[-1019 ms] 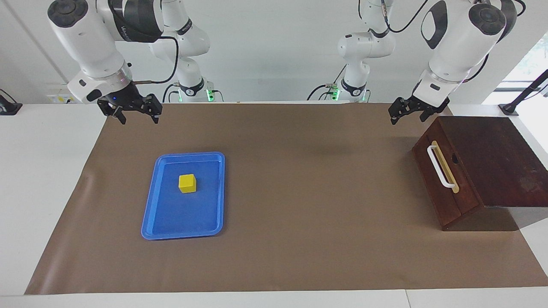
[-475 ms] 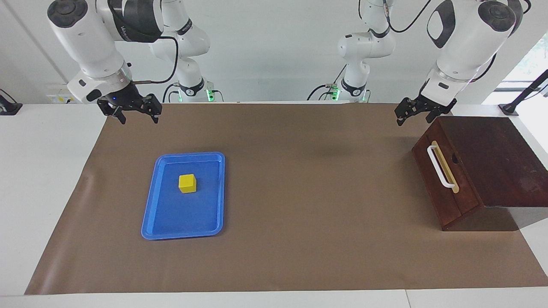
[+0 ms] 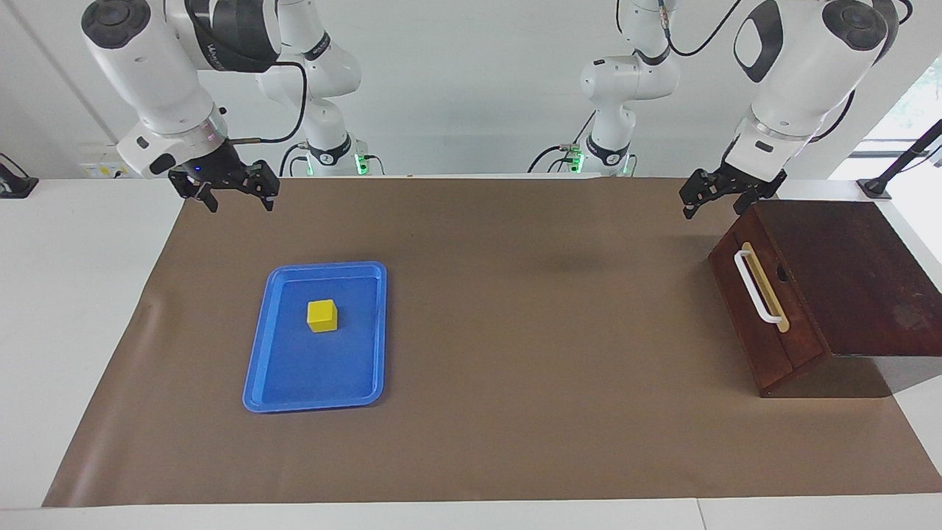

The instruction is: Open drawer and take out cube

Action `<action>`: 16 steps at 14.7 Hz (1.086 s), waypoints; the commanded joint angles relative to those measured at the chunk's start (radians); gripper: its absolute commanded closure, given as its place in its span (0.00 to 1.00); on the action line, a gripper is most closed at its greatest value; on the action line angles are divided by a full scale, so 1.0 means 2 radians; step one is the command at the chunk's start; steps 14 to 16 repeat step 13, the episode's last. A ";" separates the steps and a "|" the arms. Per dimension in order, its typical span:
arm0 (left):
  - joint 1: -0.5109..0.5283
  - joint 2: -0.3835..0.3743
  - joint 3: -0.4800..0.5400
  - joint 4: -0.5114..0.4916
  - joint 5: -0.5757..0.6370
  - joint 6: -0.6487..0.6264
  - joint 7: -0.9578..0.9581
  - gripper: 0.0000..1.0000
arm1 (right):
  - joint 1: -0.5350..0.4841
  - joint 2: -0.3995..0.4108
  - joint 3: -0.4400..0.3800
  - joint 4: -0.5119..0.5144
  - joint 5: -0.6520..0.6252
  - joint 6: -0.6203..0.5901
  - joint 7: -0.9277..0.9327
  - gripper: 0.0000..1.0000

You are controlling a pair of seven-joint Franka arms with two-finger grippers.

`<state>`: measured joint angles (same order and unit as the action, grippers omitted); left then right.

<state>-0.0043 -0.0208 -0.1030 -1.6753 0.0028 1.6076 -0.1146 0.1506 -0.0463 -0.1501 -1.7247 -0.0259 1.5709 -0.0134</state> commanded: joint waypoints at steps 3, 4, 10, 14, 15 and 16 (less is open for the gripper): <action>0.002 0.001 0.001 0.002 -0.009 0.005 0.007 0.00 | -0.002 -0.007 0.001 -0.001 0.005 -0.010 0.006 0.00; 0.002 0.001 0.001 0.002 -0.009 0.005 0.007 0.00 | -0.002 -0.007 0.001 0.000 0.005 -0.011 0.006 0.00; 0.001 0.000 0.001 0.001 -0.009 0.008 0.007 0.00 | -0.005 -0.006 0.001 0.005 0.005 -0.015 0.006 0.00; 0.001 0.000 0.001 0.000 -0.009 0.009 0.007 0.00 | -0.005 -0.006 0.001 0.004 0.005 -0.015 0.006 0.00; 0.001 0.000 0.001 0.000 -0.009 0.009 0.007 0.00 | -0.005 -0.006 0.001 0.004 0.005 -0.015 0.006 0.00; 0.001 0.000 0.001 0.000 -0.009 0.009 0.007 0.00 | -0.005 -0.006 0.001 0.004 0.005 -0.015 0.006 0.00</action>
